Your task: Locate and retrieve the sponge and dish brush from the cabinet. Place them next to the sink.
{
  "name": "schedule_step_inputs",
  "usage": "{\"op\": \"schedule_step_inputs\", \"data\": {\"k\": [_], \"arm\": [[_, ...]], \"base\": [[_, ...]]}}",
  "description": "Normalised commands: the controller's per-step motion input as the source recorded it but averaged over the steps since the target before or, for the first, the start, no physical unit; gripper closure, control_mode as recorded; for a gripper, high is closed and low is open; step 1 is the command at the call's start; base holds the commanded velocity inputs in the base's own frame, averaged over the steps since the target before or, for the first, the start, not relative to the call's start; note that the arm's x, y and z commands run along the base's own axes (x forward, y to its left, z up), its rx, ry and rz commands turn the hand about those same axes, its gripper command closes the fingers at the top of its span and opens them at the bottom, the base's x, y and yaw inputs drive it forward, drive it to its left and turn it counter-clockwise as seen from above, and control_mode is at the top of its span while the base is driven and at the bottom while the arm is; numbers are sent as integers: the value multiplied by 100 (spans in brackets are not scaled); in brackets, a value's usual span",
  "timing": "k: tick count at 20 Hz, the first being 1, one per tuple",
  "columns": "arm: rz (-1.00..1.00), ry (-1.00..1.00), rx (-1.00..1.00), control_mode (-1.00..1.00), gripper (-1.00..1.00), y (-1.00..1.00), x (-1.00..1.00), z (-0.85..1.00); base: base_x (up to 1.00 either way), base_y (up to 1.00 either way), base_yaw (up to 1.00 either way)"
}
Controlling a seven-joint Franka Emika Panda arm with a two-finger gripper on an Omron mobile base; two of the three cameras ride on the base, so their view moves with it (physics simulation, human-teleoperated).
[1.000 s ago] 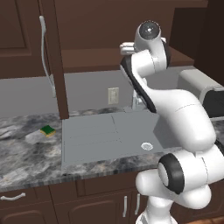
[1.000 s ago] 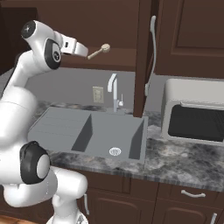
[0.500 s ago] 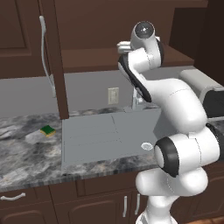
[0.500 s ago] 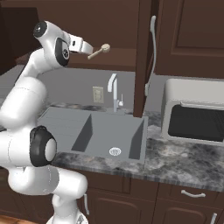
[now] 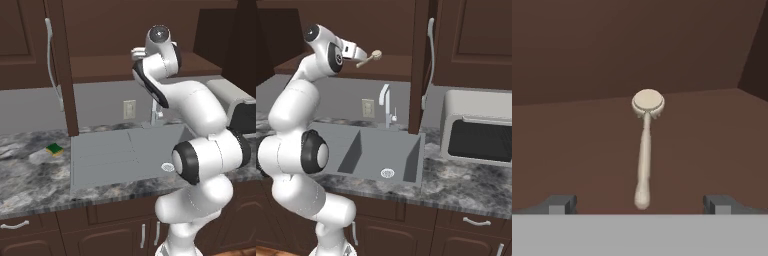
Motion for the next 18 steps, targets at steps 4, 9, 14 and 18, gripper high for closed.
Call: {"op": "schedule_step_inputs", "data": {"k": [4,9,14,18], "arm": [[0,2,0,-100,-100,-4,42,-2],[0,2,0,-100,-100,-5,12,-4],[0,2,0,-100,-100,-9,3,-6],[0,2,0,-100,-100,-8,0,-5]], "base": [[0,0,0],[0,0,0],[0,0,0],[0,0,0]]}}
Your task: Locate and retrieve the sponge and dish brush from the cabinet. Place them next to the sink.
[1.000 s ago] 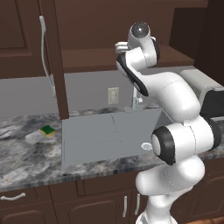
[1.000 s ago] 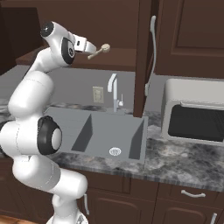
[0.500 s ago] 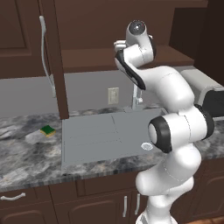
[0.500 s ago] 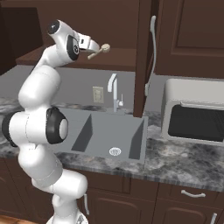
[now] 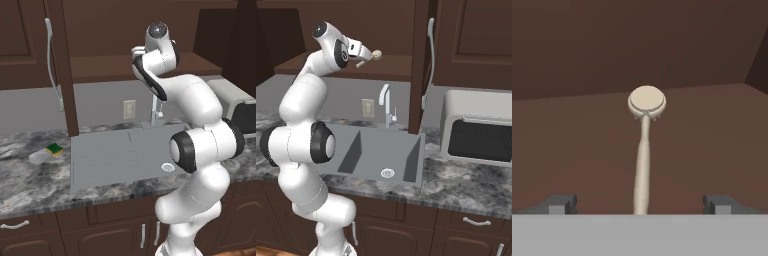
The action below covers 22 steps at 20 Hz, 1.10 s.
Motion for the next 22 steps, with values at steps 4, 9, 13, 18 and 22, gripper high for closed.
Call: {"op": "schedule_step_inputs", "data": {"k": [4,9,13,18,22], "arm": [[0,2,0,-100,-100,-6,2,-7],[0,1,0,-100,-100,-6,4,-15],[0,0,0,-100,-100,-2,12,-20],[0,0,-3,-100,-100,-1,20,-19],[0,0,-1,-100,-100,-1,18,-15]], "base": [[0,0,0],[0,0,0],[0,0,0],[0,0,0],[0,0,0]]}}
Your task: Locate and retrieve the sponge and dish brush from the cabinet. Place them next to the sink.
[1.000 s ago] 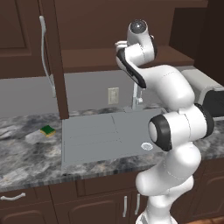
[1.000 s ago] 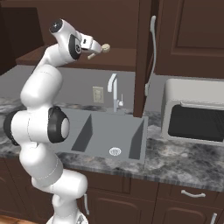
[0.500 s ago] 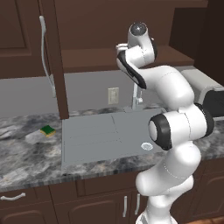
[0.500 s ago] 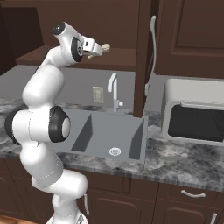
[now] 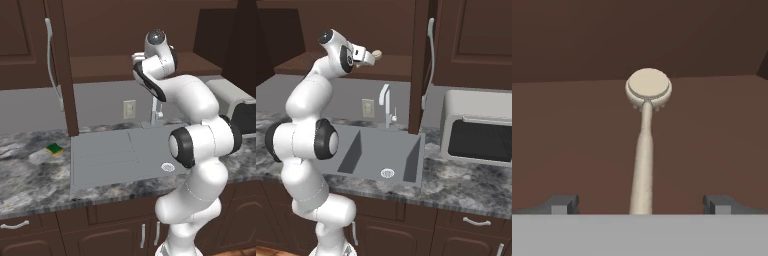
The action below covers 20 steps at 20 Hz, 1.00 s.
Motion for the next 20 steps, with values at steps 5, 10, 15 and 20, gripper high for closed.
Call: {"op": "schedule_step_inputs", "data": {"k": [5,10,15,20], "arm": [[0,0,0,-100,100,0,1,-4],[0,0,0,-100,100,0,2,0],[-2,0,0,-100,100,4,0,0],[-8,-2,-1,-100,100,15,-15,11]], "base": [[0,0,0],[0,0,0],[0,0,0],[0,0,0]]}}
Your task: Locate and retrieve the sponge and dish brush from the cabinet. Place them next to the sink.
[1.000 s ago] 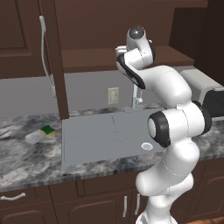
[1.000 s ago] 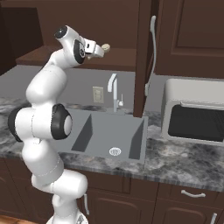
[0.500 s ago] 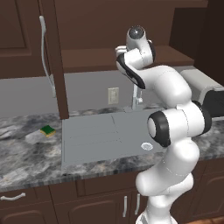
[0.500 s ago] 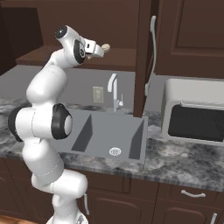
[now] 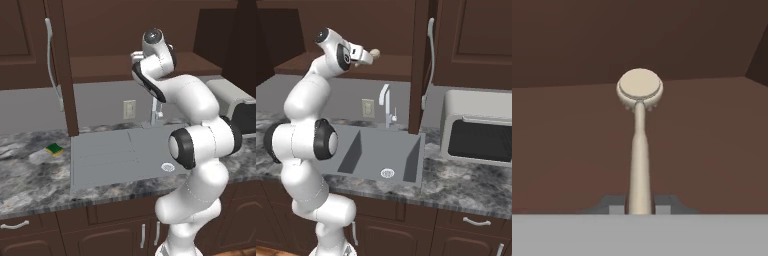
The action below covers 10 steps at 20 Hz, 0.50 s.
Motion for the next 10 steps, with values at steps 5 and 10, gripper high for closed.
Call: {"op": "schedule_step_inputs", "data": {"k": [5,10], "arm": [[-11,-8,4,-100,100,19,-62,22],[-8,-10,5,-100,100,15,-82,23]], "base": [[0,0,0],[0,0,0]]}}
